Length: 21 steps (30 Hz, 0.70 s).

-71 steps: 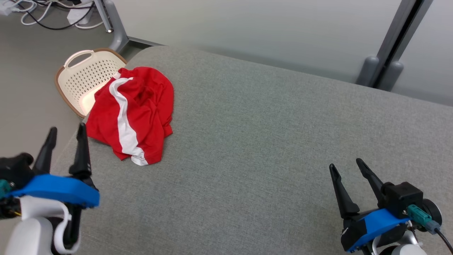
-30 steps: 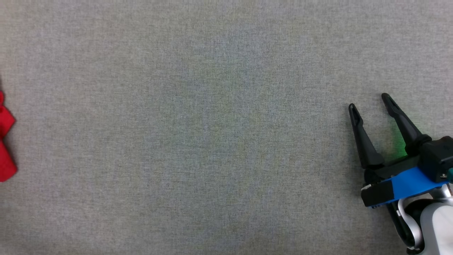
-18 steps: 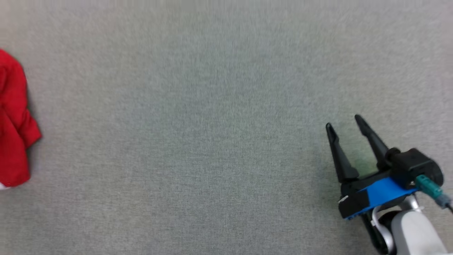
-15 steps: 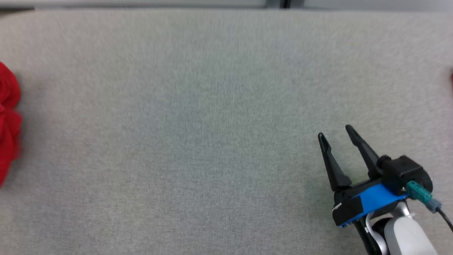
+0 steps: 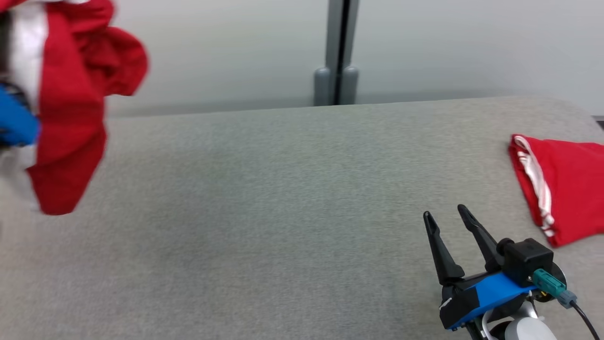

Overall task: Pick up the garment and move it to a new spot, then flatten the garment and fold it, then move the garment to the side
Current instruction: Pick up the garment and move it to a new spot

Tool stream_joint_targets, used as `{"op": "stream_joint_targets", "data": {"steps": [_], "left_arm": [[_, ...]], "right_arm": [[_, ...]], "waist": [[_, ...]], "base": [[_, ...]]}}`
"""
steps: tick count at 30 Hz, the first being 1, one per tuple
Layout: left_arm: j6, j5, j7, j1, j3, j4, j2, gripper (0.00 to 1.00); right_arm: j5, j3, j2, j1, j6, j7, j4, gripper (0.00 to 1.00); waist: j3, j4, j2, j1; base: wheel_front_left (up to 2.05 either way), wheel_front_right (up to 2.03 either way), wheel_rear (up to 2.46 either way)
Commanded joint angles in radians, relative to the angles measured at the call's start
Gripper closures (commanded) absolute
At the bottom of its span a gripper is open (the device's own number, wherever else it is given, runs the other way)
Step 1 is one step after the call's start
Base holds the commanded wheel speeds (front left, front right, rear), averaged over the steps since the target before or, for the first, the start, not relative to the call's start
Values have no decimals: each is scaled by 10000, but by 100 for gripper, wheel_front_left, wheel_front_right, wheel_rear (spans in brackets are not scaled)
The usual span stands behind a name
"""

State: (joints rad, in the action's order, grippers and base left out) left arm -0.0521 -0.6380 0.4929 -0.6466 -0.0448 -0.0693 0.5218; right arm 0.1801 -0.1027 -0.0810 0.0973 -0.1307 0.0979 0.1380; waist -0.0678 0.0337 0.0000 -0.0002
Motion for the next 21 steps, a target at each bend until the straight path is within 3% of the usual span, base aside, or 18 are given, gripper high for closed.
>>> {"op": "stream_joint_targets", "data": {"steps": [1, 10, 15, 21], "left_arm": [[53, -65, 111, -106, -184, 257, -222, 100], [80, -273, 356, 142, -1767, 1027, -1841, 100], [-27, -145, -567, 772, -2557, 344, -2924, 100], [-281, 164, -1512, 1579, -3430, -1319, -3592, 100]], "right_arm": [[20, 21, -1, -123, -2, -3, -28, 0], [2, -27, -83, -54, -2, -229, -322, 0], [0, 70, -98, -247, -2, -339, -465, 0], [5, 39, -169, -162, -2, -543, -741, 0]], "waist": [[276, 356, 0, 2], [380, 1246, 0, 2], [360, 1508, 0, 2], [175, 1735, 0, 2]], "base": [[0, 0, 0], [0, 0, 0], [0, 0, 0], [0, 0, 0]]}}
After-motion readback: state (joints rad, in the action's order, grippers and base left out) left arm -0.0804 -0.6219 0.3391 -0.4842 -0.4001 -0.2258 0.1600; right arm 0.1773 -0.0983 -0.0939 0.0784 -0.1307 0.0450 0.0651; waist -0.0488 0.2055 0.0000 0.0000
